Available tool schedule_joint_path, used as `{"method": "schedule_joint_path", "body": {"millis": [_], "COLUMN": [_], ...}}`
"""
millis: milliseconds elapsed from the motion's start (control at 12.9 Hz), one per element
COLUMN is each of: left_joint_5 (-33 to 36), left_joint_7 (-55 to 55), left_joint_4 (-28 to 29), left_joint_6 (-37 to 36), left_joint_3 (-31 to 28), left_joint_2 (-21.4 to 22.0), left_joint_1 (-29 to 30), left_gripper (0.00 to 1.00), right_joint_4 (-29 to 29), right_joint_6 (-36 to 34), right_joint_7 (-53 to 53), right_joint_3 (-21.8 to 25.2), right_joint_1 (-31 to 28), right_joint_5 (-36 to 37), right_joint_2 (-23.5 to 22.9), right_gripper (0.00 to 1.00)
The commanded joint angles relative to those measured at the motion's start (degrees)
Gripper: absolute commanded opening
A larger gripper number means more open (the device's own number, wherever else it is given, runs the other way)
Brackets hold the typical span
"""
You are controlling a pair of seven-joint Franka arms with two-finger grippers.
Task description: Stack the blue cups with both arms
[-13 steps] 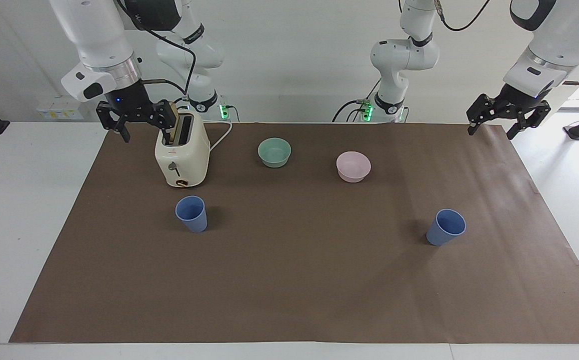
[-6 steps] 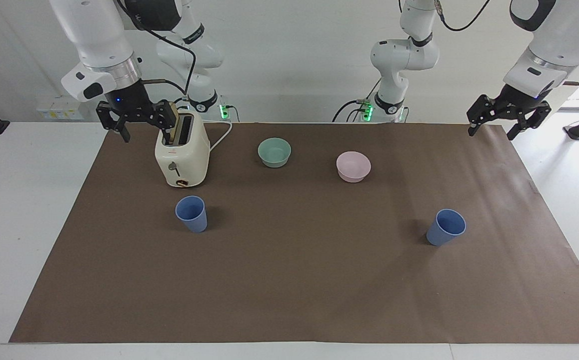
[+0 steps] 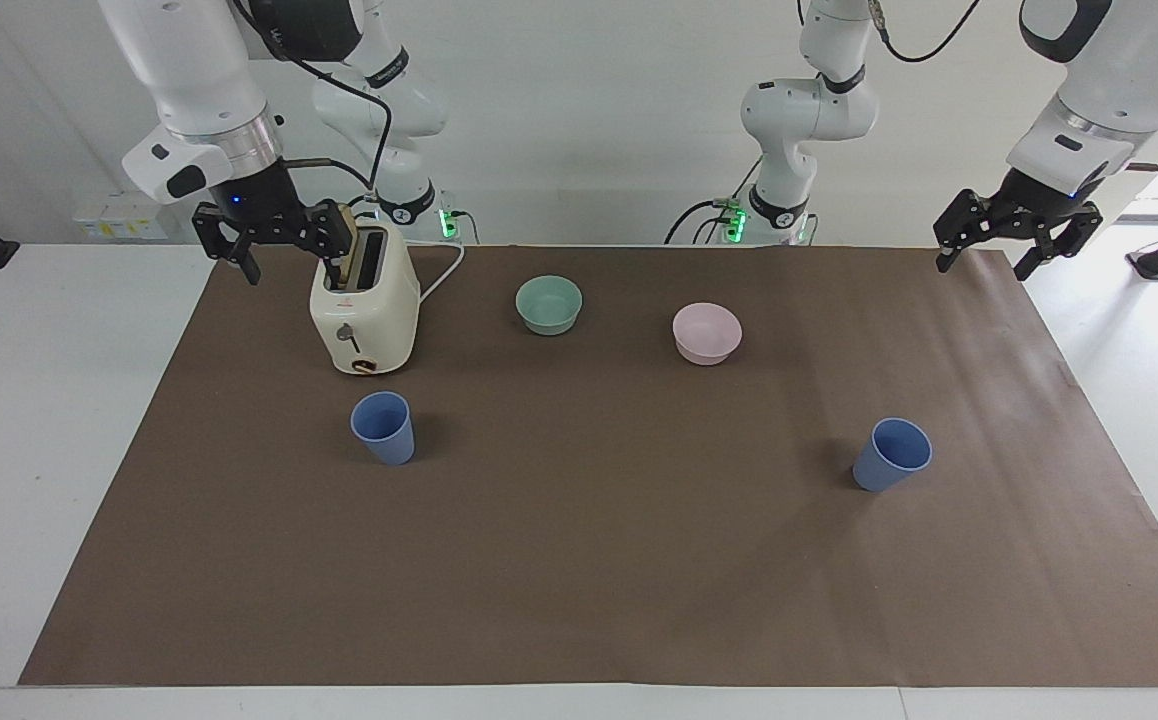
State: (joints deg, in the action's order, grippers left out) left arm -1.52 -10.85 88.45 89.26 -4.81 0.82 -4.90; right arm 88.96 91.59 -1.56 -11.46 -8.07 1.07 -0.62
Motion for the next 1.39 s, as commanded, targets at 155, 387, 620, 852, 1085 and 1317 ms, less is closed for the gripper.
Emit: {"method": "schedule_joint_path", "body": {"millis": [155,387,620,852,1085,1317], "left_joint_5": [-0.68,-0.68,-0.68,-0.68,-0.68,-0.68], "left_joint_7": [-0.4,-0.4,-0.66,-2.68,-2.77,-2.86], "left_joint_4": [1.19,4.96,9.18,13.66,14.11,14.11], "left_joint_6": [2.66,6.78,12.93,19.35,23.66,27.18], "left_joint_3": [0.24,0.24,0.24,0.07,0.07,0.07], "left_joint_2": [0.15,0.06,-0.29,-0.64,-4.5,-7.39], "left_joint_1": [0.42,0.24,0.68,0.95,1.65,1.83], "left_gripper": [1.0,1.0,1.0,1.0,1.0,1.0], "right_joint_4": [2.01,2.0,2.0,2.0,2.01,2.0], "right_joint_6": [1.31,1.31,1.31,1.31,1.31,1.31], "right_joint_7": [0.15,0.15,0.24,0.15,0.15,0.06], "right_joint_3": [-0.14,-0.14,-0.14,-0.14,-0.14,-0.14], "right_joint_1": [-0.72,-0.72,-0.72,-0.72,-0.72,-0.72], "right_joint_5": [-0.55,-0.55,-0.55,-0.55,-0.55,-0.55], "right_joint_2": [1.58,1.58,1.58,1.58,1.58,1.58], "right_gripper": [1.0,1.0,1.0,1.0,1.0,1.0]}}
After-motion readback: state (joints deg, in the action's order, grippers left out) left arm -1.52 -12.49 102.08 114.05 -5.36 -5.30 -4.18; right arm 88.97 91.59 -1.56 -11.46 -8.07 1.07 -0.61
